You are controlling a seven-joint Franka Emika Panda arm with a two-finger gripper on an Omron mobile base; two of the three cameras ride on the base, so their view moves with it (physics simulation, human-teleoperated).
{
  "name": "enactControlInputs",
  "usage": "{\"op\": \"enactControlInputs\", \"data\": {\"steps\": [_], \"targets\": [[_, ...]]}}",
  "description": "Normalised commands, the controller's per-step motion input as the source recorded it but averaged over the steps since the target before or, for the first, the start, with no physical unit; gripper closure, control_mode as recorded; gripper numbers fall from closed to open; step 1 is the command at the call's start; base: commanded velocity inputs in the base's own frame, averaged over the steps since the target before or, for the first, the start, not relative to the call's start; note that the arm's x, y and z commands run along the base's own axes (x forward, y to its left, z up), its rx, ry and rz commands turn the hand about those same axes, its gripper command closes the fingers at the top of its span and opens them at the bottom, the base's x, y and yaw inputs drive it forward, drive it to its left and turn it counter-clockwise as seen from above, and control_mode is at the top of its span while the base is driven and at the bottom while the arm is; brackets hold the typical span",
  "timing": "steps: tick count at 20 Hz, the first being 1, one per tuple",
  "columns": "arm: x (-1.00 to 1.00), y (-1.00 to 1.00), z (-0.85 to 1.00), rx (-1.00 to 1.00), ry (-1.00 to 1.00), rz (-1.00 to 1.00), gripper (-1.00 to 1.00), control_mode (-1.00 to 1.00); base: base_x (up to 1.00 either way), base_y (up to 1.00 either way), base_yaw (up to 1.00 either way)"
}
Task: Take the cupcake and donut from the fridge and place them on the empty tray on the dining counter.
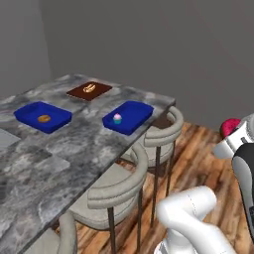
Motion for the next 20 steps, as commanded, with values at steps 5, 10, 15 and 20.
{"op": "enactControlInputs", "data": {"steps": [5,10,15,20], "targets": [[0.0,0.0,0.0,0.0,0.0,0.0,1.0,1.0,0.99,-0.55,0.57],[0.0,0.0,0.0,0.0,0.0,0.0,1.0,1.0,0.78,-0.78,0.48],[0.0,0.0,0.0,0.0,0.0,0.0,1.0,1.0,0.39,-0.97,0.33],[0.0,0.0,0.0,0.0,0.0,0.0,1.0,1.0,0.32,-0.95,0.26]]}}
